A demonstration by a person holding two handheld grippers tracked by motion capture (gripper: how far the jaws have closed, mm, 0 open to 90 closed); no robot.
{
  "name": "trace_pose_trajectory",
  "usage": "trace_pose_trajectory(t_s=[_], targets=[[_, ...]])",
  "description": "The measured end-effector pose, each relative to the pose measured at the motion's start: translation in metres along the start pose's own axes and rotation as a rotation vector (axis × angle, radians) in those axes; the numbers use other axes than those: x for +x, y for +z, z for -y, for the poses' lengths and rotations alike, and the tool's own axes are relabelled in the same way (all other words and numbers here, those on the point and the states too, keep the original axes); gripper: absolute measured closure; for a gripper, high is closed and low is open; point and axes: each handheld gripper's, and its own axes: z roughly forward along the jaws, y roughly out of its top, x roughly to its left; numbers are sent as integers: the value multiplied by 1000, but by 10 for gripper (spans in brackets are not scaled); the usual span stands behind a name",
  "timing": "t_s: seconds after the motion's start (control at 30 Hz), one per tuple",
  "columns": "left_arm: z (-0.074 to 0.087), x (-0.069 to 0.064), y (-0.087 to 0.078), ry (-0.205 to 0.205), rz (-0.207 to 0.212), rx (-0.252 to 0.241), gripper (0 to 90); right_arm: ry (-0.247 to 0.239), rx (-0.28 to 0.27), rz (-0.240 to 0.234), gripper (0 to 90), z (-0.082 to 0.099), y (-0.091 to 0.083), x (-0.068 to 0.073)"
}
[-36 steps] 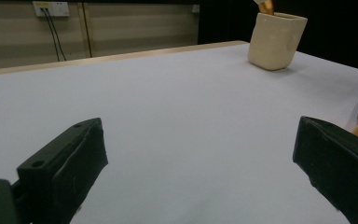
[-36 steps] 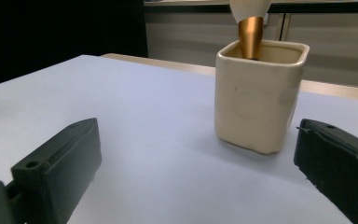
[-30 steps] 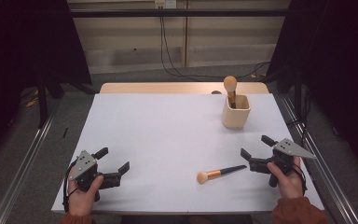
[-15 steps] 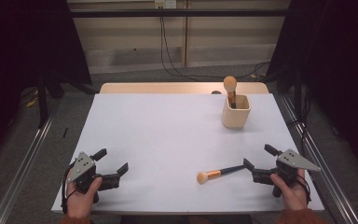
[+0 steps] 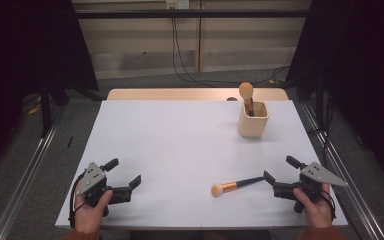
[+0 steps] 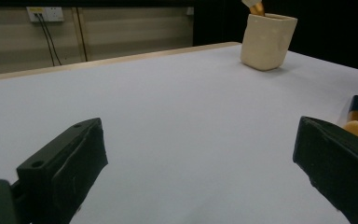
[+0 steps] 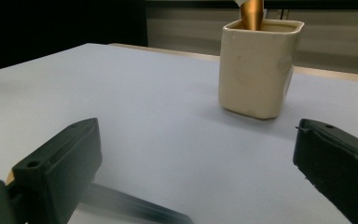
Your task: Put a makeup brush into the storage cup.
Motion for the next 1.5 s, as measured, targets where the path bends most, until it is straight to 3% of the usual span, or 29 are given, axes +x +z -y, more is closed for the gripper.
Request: trace_pose_trajectory(t_s=[0.37, 0.63, 0.87, 1.2, 1.37, 1.5], targets=[[2, 2, 3, -3, 17, 9, 25, -1, -1, -35, 9, -4, 3, 4], [1, 2, 2, -2, 17, 13, 25, 9, 5, -94, 6, -10, 12, 10], [1, 0, 2, 1, 9, 12, 24, -37, 38, -141, 6, -13, 24, 16], [1, 1, 2, -11, 2, 11, 24, -54, 60, -186, 12, -25, 42, 17], [1, 2, 1, -6, -3, 15, 24, -31, 73, -195, 23, -31, 52, 17], [1, 3, 1, -8, -8, 14, 24, -50, 118, -215, 36, -35, 60, 18]])
